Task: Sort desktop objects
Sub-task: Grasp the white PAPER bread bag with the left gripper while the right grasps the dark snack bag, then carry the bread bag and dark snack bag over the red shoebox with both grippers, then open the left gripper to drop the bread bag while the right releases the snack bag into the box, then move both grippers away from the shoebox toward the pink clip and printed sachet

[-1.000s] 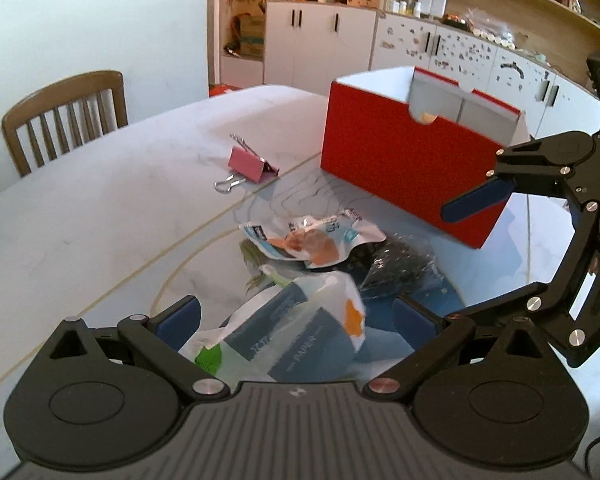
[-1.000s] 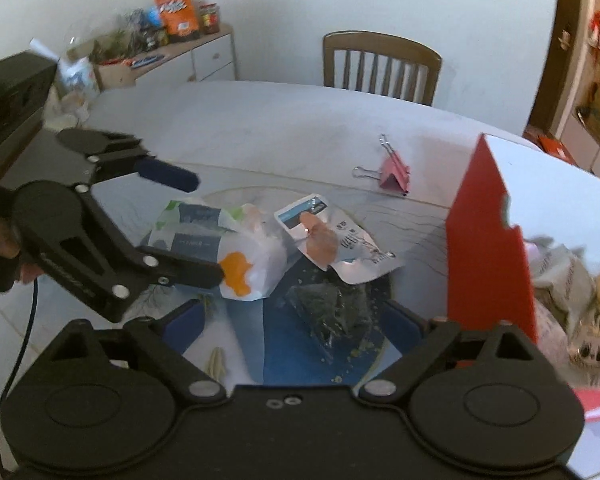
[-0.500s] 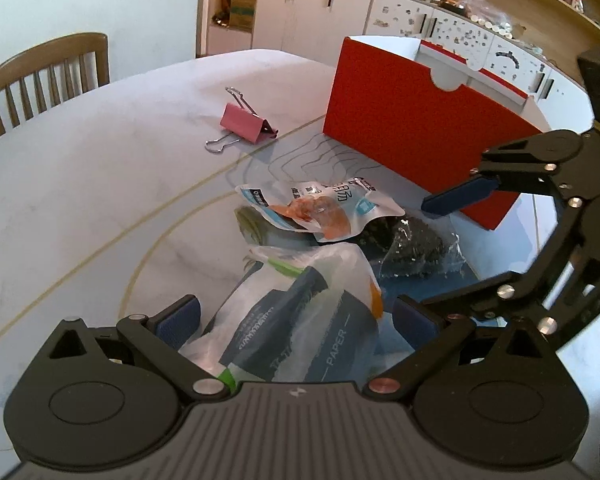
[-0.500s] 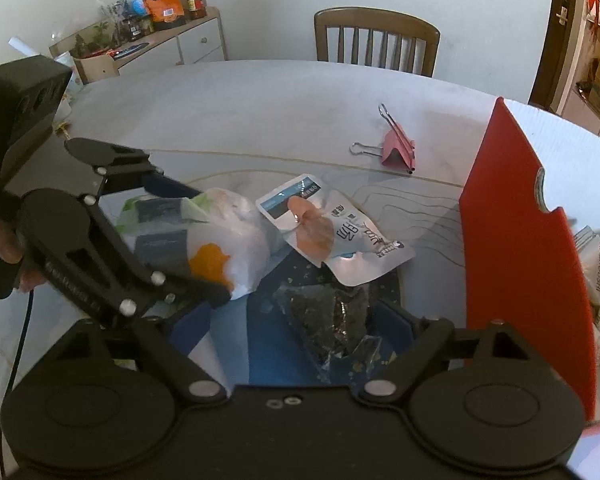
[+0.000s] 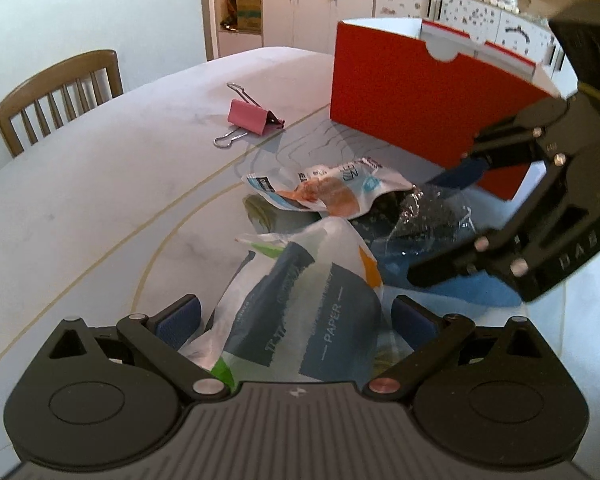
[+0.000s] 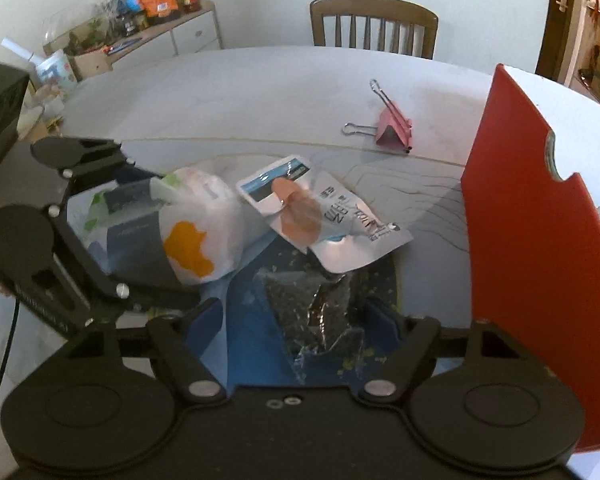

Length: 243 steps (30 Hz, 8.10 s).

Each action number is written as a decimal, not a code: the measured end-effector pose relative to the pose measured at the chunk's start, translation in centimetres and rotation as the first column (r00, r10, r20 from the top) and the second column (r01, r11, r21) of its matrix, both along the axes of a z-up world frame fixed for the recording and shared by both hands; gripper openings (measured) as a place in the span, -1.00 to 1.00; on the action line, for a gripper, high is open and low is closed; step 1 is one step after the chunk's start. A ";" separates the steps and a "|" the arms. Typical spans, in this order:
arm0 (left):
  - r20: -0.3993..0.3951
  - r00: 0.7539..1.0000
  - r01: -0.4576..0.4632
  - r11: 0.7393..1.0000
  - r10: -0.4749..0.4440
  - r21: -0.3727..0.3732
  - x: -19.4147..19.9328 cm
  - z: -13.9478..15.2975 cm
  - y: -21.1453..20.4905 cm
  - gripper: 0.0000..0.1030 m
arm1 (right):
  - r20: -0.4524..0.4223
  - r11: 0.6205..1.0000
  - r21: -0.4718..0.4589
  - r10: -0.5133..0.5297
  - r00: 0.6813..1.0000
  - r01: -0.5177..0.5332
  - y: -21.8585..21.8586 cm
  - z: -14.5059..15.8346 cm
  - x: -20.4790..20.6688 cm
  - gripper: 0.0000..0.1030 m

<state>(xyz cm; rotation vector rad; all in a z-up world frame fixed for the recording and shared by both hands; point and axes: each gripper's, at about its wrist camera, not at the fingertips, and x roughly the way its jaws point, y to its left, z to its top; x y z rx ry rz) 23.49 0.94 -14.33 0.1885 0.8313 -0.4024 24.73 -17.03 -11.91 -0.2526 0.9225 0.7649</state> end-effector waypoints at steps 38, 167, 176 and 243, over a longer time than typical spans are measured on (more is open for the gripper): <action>-0.030 0.958 -0.288 0.956 0.287 -0.056 -8.1 2.0 -1.2 -0.14 | -0.019 0.999 0.010 0.035 0.999 -0.035 -2.2 2.5 -5.7 -0.36; -0.170 0.975 -0.149 0.989 0.144 -0.014 12.5 7.3 -25.2 0.27 | 0.067 0.995 -0.019 -0.095 0.993 0.097 -24.6 6.1 10.5 0.40; -0.154 0.975 -0.174 0.983 0.163 -0.059 11.2 8.3 -25.4 0.27 | 0.117 0.997 0.051 -0.063 0.991 0.057 -25.2 8.3 9.4 0.75; 0.069 0.938 -0.313 0.915 0.340 -0.256 -5.9 11.0 -8.9 0.99 | 0.169 0.959 0.225 -0.212 0.963 0.171 -15.1 12.6 -0.8 0.86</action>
